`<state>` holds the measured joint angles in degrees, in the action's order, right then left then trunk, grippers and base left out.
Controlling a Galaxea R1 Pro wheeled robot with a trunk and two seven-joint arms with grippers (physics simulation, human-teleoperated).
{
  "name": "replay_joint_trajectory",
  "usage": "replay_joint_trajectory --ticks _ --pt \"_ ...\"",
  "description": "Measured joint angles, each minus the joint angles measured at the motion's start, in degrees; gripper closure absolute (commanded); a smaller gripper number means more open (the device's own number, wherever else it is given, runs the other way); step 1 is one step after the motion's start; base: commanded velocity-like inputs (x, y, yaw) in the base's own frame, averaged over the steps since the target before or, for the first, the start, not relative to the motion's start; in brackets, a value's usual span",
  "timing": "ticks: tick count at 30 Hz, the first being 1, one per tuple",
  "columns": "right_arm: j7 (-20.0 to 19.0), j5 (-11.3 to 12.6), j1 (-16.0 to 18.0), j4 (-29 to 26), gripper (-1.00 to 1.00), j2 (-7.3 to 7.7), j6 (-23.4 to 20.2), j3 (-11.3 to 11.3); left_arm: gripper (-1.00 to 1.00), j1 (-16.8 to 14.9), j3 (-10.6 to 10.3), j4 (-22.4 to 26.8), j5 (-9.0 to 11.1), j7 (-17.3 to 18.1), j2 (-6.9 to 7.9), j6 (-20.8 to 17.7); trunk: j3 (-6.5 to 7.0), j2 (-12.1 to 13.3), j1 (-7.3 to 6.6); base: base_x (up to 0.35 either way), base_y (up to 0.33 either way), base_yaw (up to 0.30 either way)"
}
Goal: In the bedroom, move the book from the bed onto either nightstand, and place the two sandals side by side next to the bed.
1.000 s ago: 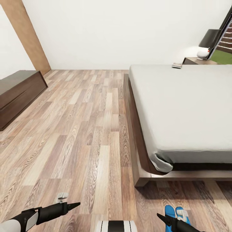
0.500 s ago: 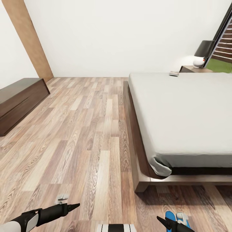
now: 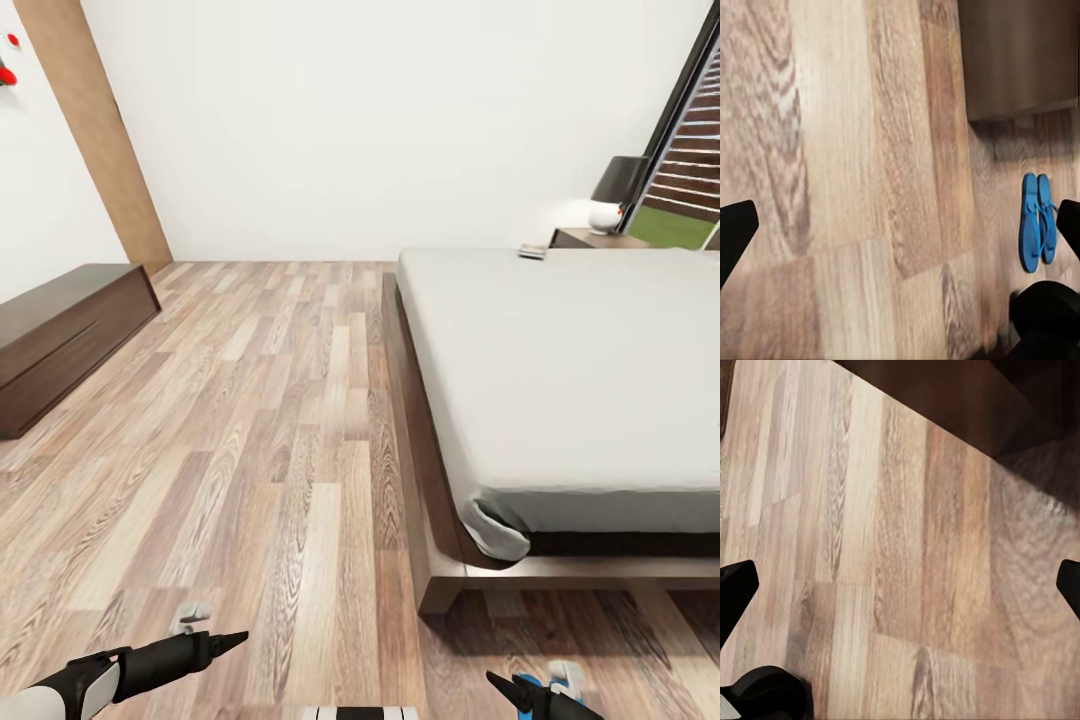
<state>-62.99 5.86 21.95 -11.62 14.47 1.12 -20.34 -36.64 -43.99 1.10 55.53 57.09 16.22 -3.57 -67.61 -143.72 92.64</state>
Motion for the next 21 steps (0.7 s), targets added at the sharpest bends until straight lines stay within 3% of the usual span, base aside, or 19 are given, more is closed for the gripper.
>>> replay_joint_trajectory --ticks 21 --pt "0.0 0.0 0.0 0.0 -1.00 0.00 0.0 0.0 -1.00 0.0 0.0 0.0 0.0 0.3 -0.15 -0.1 4.66 0.3 -0.54 0.000 0.000 0.000"
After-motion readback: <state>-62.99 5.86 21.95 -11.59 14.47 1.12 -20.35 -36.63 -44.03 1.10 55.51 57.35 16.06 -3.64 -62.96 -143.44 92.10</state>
